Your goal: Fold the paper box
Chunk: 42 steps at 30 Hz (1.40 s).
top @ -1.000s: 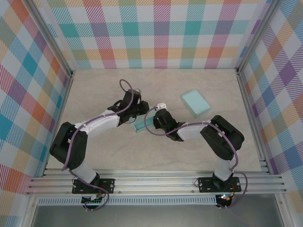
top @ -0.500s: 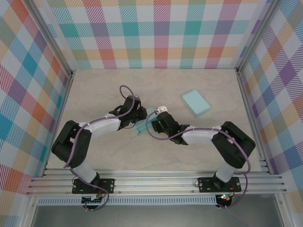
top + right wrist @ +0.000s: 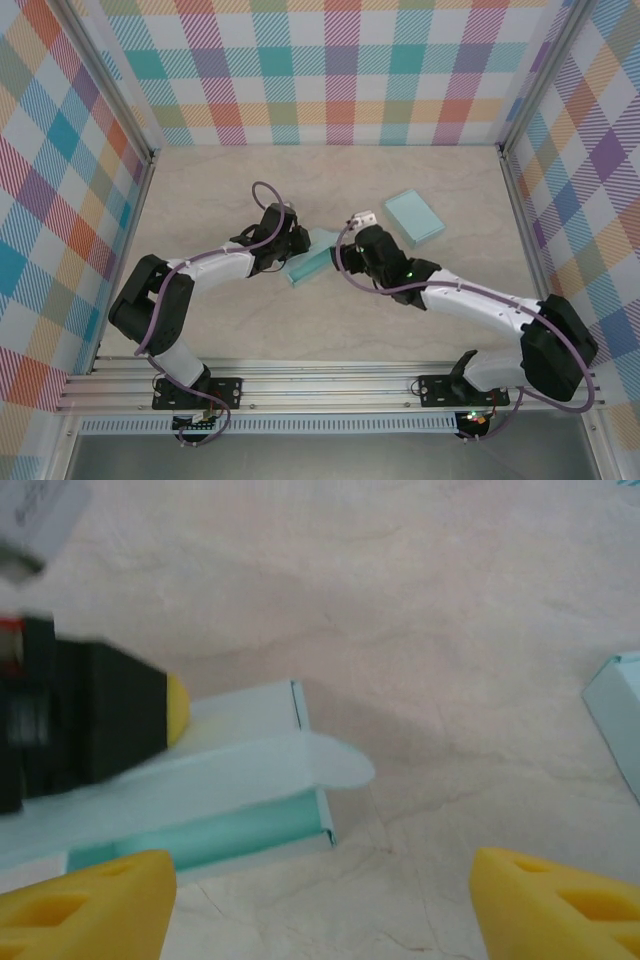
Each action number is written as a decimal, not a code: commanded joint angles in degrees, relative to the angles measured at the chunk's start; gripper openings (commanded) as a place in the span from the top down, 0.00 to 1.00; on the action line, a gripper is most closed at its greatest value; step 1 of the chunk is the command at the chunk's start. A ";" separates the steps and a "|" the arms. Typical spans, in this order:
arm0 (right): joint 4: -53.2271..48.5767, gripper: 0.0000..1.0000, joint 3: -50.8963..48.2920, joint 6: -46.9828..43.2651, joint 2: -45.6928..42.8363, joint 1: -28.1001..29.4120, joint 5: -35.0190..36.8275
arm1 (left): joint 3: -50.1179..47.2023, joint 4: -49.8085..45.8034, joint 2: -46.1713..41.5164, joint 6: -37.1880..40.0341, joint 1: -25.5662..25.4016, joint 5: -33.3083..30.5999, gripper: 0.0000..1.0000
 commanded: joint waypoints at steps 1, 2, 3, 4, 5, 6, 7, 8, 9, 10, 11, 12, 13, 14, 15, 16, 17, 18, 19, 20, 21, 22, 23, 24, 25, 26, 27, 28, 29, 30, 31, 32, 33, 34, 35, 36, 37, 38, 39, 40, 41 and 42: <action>-9.14 0.22 7.86 4.49 1.95 -4.68 -7.48 | -1.35 0.84 -1.42 -0.27 0.30 -1.53 0.81; -11.03 0.22 10.68 4.98 3.94 -6.14 -10.39 | -1.26 0.62 -1.40 -0.12 0.30 -1.79 0.81; -12.23 0.21 12.87 5.08 6.03 -7.12 -13.16 | -1.26 0.54 -1.42 -0.16 0.30 -1.93 0.81; -13.16 0.21 15.49 5.10 8.51 -8.16 -16.04 | -1.21 0.49 -1.45 -0.11 0.30 -1.97 0.81; -13.84 0.21 17.91 5.00 10.86 -8.92 -18.26 | -1.24 0.52 -1.48 -0.09 0.30 -1.98 0.81; -14.33 0.21 19.76 4.79 12.83 -9.36 -19.89 | -1.26 0.48 -1.43 -0.02 0.26 -2.09 0.81; -15.05 0.21 21.91 4.50 15.27 -10.06 -21.28 | -1.26 0.44 -1.47 -0.03 0.23 -2.13 0.81; -15.72 0.20 24.15 4.52 17.67 -10.78 -22.50 | -1.22 0.44 -1.36 -0.06 0.22 -2.17 0.81; -16.28 0.20 25.89 4.42 19.63 -11.47 -24.01 | -1.20 0.45 -1.38 -0.01 0.22 -2.14 0.81; -16.93 0.21 27.74 4.39 22.00 -12.37 -26.19 | -1.16 0.44 -1.29 -0.01 0.22 -2.15 0.81; -17.55 0.22 29.24 4.40 24.28 -13.06 -28.34 | -1.19 0.45 -1.33 -0.03 0.22 -2.29 0.81; -17.97 0.22 30.25 4.07 25.86 -13.43 -29.76 | -1.22 0.40 -1.42 -0.06 0.22 -2.32 0.81; -18.22 0.23 30.86 3.76 27.52 -13.66 -31.16 | -1.29 0.42 -1.64 -0.01 0.22 -2.60 0.81; -18.22 0.24 31.09 3.47 28.91 -13.77 -32.25 | -1.42 0.36 -1.92 -0.01 0.22 -2.82 0.81; -18.15 0.24 30.86 3.05 30.03 -13.76 -33.29 | -1.41 0.23 -2.19 -0.01 0.19 -3.02 0.81; -17.76 0.25 30.43 2.64 30.68 -13.79 -34.17 | -1.43 0.17 -2.41 -0.01 0.22 -3.27 0.81; -17.27 0.26 29.64 2.57 31.18 -13.76 -35.26 | -1.43 -0.01 -2.63 -0.03 0.22 -3.45 0.81; -16.52 0.26 28.70 2.39 31.50 -13.76 -36.04 | -1.44 -0.16 -2.79 -0.02 0.22 -3.62 0.81; -15.81 0.26 27.53 2.24 31.74 -13.76 -36.66 | -1.31 -0.43 -3.00 -0.01 0.22 -3.79 0.80; -15.19 0.27 26.39 2.24 31.90 -13.76 -36.95 | -1.27 -0.68 -3.17 -0.01 0.22 -3.89 0.80; -14.60 0.27 25.29 2.21 31.92 -13.77 -36.95 | -1.26 -0.98 -3.36 -0.01 0.26 -4.05 0.80; -13.92 0.28 24.02 2.21 31.95 -13.76 -36.78 | -1.17 -1.26 -3.51 -0.09 0.22 -4.21 0.80; -13.17 0.28 22.79 2.20 31.92 -13.76 -36.70 | -1.23 -1.47 -3.68 -0.27 0.22 -4.45 0.79; -12.50 0.29 21.78 2.20 31.96 -13.76 -36.61 | -1.24 -1.87 -3.98 -0.44 0.22 -4.68 0.78; -11.70 0.29 20.66 2.25 31.84 -13.77 -36.50 | -1.20 -2.22 -4.34 -0.74 0.22 -5.02 0.78; -10.88 0.30 19.69 2.27 31.81 -13.76 -36.55 | -1.26 -2.90 -4.77 -0.89 0.22 -5.42 0.77; -10.08 0.30 18.83 2.37 31.85 -13.79 -36.81 | -1.31 -3.41 -5.35 -1.13 0.22 -5.88 0.76; -9.13 0.31 17.90 2.58 31.90 -13.79 -37.07 | -1.34 -4.14 -6.05 -1.40 0.22 -6.42 0.75; -8.44 0.31 17.24 2.77 32.07 -13.76 -37.22 | -1.44 -5.30 -6.89 -1.74 0.22 -6.98 0.72; -7.80 0.31 16.66 2.98 32.22 -13.76 -37.21 | -1.36 -6.77 -7.68 -2.07 0.22 -7.75 0.68; -7.43 0.31 16.22 3.23 32.33 -13.76 -37.22 | -1.32 -8.18 -8.53 -2.19 0.22 -8.43 0.64; -6.98 0.32 15.78 3.41 32.50 -13.76 -37.31 | -1.29 -9.88 -9.48 -2.36 0.17 -9.24 0.58; -6.60 0.32 15.40 3.63 32.65 -13.82 -37.44 | -1.47 -11.61 -10.45 -2.49 0.13 -9.95 0.53; -6.25 0.32 15.14 3.99 32.75 -13.76 -37.61 | -1.68 -12.97 -11.17 -2.66 0.13 -10.46 0.50; -5.78 0.32 14.79 4.28 32.74 -13.76 -37.93 | -2.10 -14.41 -12.01 -2.99 0.15 -10.80 0.47; -5.33 0.32 14.51 4.57 32.64 -13.76 -38.39 | -2.75 -15.61 -12.82 -3.21 0.13 -10.77 0.44; -5.03 0.32 14.25 4.97 32.54 -13.76 -38.72 | -3.31 -16.36 -13.36 -3.45 0.13 -10.34 0.41; -4.68 0.32 14.01 5.34 32.39 -13.76 -39.09 | -3.97 -17.20 -13.75 -3.57 0.05 -9.88 0.38; -4.63 0.32 13.87 5.69 32.11 -13.77 -39.52 | -4.60 -17.57 -13.98 -3.60 0.04 -9.64 0.35; -4.68 0.32 13.87 5.96 31.79 -13.76 -39.82 | -5.28 -19.35 -14.17 -3.78 0.04 -9.58 0.34; -4.65 0.31 13.87 6.24 31.54 -13.77 -40.18 | -6.18 -19.98 -14.30 -3.89 0.04 -9.54 0.33; -4.90 0.31 13.87 6.47 31.28 -13.76 -40.37 | -6.95 -20.21 -14.30 -4.16 0.04 -9.62 0.33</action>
